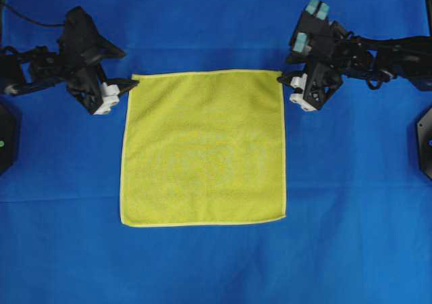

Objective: Fold the yellow towel.
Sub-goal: 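Move both grippers to the towel's top corners and pinch them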

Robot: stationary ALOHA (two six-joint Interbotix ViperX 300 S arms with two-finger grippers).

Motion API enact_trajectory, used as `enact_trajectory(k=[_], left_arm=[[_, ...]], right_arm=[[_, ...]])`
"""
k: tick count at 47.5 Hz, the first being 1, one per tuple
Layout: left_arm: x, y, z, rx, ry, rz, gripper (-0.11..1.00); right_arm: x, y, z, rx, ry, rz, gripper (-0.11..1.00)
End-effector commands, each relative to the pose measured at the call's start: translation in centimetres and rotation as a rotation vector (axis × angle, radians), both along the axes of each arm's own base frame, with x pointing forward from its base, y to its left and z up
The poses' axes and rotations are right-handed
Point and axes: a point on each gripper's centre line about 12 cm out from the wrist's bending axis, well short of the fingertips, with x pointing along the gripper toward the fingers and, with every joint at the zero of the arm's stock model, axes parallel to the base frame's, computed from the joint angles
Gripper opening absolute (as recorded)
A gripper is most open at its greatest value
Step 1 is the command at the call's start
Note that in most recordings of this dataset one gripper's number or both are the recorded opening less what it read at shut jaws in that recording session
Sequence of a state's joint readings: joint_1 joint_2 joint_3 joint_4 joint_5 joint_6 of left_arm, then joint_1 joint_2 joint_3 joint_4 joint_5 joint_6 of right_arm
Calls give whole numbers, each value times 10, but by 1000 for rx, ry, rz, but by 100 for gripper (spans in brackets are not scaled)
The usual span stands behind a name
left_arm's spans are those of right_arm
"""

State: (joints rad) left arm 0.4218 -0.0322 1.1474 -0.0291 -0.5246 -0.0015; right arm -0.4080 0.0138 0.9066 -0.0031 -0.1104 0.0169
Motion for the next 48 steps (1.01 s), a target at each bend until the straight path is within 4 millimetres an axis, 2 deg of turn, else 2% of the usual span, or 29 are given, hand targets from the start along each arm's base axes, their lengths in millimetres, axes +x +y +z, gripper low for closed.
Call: enact_trajectory(k=[1, 7, 14, 18, 23, 25, 28, 35, 43, 48], left_arm=[[7, 6, -3, 6, -14, 11, 83], [11, 9, -15, -4, 10, 13, 83], [10, 8, -19, -19, 32, 15, 74], [8, 7, -21, -27, 50, 15, 57], [7, 6, -22, -32, 60, 12, 27], [7, 6, -22, -33, 61, 12, 17], [7, 6, -22, -34, 64, 12, 3], [8, 6, -16, -26, 71, 3, 1], [14, 9, 7, -10, 55, -2, 1], [16, 10, 13, 2, 72, -18, 1]], right_arm=[[9, -5, 1, -12, -22, -1, 59], [14, -7, -4, -8, -15, -1, 59], [14, -8, -4, -12, -13, 2, 56], [13, -7, -5, -13, -4, 7, 44], [10, -6, -6, -13, 2, 11, 13], [11, -6, -5, -14, -1, 11, 4], [10, -5, -5, -14, -1, 12, 4], [11, -6, 5, -24, -25, 10, 4], [9, -5, 25, -31, -50, 6, 4], [6, -4, 32, -32, -51, 4, 4]])
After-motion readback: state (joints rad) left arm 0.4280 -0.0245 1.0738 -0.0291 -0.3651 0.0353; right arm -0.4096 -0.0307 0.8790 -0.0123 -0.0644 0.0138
